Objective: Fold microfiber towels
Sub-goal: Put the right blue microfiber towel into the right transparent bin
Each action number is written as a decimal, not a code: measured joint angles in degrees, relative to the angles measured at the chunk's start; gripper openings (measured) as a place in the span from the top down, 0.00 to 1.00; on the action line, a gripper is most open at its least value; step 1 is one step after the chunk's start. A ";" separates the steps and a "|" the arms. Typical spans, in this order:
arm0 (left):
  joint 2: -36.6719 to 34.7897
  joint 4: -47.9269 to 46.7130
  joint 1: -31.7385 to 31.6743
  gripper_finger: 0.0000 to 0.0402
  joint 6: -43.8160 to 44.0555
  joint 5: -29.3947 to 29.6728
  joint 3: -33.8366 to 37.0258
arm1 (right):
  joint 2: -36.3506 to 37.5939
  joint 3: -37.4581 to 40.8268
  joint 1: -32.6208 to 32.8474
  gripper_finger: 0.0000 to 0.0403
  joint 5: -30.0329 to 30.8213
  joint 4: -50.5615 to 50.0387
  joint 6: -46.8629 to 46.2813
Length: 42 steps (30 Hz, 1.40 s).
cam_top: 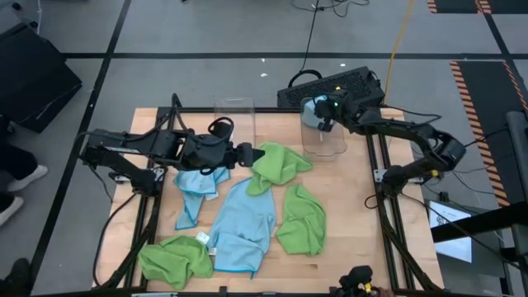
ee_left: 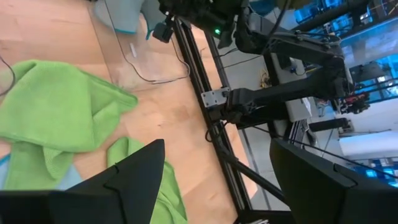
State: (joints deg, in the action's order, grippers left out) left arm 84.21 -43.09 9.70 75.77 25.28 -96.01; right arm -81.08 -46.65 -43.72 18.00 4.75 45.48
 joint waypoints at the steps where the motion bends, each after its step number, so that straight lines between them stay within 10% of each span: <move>1: 0.01 0.04 0.09 0.27 0.28 0.00 0.00 | -0.23 0.00 0.06 0.97 -0.03 -0.62 -0.58; 27: 0.02 3.89 0.13 0.27 -1.46 1.27 0.00 | 0.83 -0.04 9.69 0.97 -8.05 -21.92 -17.78; 42: 0.00 3.89 1.34 0.27 -2.00 1.27 0.00 | 6.58 -0.11 7.21 0.97 6.56 -13.07 7.36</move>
State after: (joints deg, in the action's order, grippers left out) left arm 84.21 -39.20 11.04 73.78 26.55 -96.01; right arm -74.50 -46.76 -36.52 24.56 -8.32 52.84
